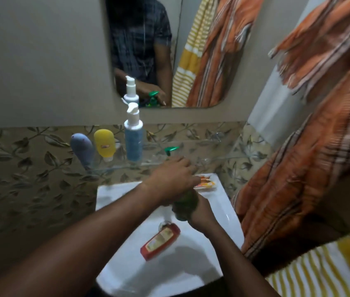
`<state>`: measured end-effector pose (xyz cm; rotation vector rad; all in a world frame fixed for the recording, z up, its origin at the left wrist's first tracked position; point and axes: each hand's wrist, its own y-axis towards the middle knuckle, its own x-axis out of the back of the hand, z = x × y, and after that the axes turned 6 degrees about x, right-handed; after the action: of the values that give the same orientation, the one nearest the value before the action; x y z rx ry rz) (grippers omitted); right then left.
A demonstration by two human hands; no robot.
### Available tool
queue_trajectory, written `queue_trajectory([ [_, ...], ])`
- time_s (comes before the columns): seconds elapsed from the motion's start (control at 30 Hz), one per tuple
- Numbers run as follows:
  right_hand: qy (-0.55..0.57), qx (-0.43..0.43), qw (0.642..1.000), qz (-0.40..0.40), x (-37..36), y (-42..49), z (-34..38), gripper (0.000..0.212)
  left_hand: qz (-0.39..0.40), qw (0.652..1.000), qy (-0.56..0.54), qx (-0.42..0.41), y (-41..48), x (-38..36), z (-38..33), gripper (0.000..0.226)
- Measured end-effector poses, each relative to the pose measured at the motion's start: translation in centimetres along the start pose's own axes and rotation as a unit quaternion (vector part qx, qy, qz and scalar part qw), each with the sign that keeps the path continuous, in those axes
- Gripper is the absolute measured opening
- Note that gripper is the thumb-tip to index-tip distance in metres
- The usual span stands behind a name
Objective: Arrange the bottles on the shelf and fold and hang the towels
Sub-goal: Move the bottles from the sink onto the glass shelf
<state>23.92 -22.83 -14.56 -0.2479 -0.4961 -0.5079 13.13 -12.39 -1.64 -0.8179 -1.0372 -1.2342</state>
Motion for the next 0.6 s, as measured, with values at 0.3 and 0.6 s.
queue_trajectory([
  [0.3,0.174,0.102,0.973,-0.11,9.2,2.7,2.9,0.063,-0.314,0.755,-0.454,0.354,5.2,-1.4,-2.7,0.038],
  [0.6,0.131,0.08,0.978,-0.139,15.4,9.8,3.2,0.047,-0.177,0.763,-0.519,0.343,14.9,-1.1,-0.5,0.044],
])
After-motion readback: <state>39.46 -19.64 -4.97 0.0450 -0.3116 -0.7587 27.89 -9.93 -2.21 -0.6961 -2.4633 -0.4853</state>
